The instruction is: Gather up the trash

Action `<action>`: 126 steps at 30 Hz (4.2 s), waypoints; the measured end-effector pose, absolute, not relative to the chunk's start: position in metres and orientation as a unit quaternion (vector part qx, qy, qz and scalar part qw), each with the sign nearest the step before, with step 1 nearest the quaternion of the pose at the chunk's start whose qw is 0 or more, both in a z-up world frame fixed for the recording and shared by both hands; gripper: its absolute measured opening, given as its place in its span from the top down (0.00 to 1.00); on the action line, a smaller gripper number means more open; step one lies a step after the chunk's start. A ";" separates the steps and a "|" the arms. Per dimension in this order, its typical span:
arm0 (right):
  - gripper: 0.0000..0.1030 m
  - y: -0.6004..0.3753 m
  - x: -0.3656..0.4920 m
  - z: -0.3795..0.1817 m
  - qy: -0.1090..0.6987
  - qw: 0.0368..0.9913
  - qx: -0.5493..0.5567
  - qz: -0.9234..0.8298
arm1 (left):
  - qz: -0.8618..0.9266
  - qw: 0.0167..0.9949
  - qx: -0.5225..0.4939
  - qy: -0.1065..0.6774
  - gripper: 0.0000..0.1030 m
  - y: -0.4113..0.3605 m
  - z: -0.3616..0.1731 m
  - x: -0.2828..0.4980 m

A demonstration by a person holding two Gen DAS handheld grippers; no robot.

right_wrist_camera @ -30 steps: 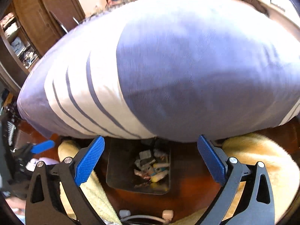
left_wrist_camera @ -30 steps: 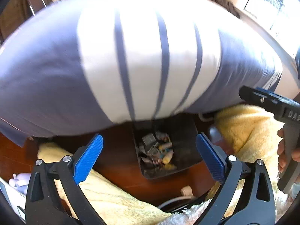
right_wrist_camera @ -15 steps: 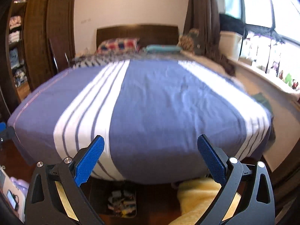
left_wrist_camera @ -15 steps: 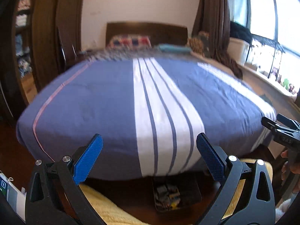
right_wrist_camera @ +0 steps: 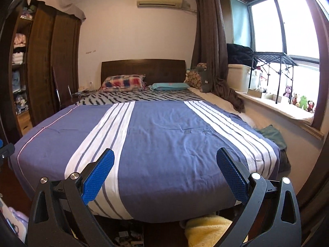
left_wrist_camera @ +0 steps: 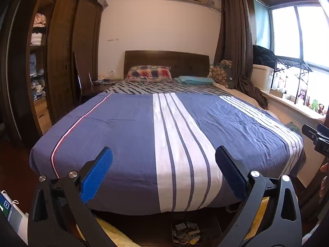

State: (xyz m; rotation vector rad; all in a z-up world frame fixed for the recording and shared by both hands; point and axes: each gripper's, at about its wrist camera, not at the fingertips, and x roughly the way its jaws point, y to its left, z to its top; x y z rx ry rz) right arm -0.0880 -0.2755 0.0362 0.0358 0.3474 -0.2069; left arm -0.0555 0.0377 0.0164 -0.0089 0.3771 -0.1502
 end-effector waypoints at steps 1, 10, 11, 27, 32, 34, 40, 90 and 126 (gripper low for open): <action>0.03 -0.275 -0.088 0.037 0.172 0.980 0.018 -0.101 | -0.074 0.980 -0.005 0.185 0.08 0.039 0.018 -0.056; 0.03 -0.273 -0.095 0.040 0.155 0.983 0.021 -0.091 | -0.069 0.982 -0.007 0.178 0.08 0.043 0.021 -0.060; 0.03 -0.273 -0.095 0.040 0.155 0.984 0.021 -0.091 | -0.068 0.982 -0.008 0.178 0.08 0.043 0.021 -0.060; 0.03 -0.271 -0.095 0.039 0.150 0.985 0.027 -0.080 | -0.064 0.984 -0.008 0.167 0.08 0.044 0.026 -0.063; 0.03 -0.272 -0.096 0.040 0.149 0.985 0.030 -0.078 | -0.064 0.984 -0.006 0.165 0.08 0.044 0.027 -0.065; 0.03 -0.272 -0.095 0.040 0.150 0.985 0.030 -0.077 | -0.065 0.984 -0.007 0.164 0.08 0.044 0.027 -0.065; 0.03 -0.269 -0.097 0.041 0.148 0.986 0.030 -0.073 | -0.064 0.985 -0.007 0.159 0.08 0.046 0.029 -0.067; 0.03 -0.260 -0.099 0.040 0.141 0.986 0.038 -0.079 | -0.063 0.986 -0.005 0.156 0.08 0.046 0.029 -0.069; 0.03 -0.262 -0.097 0.039 0.150 0.985 0.037 -0.081 | -0.042 0.988 -0.028 0.147 0.08 0.061 0.035 -0.066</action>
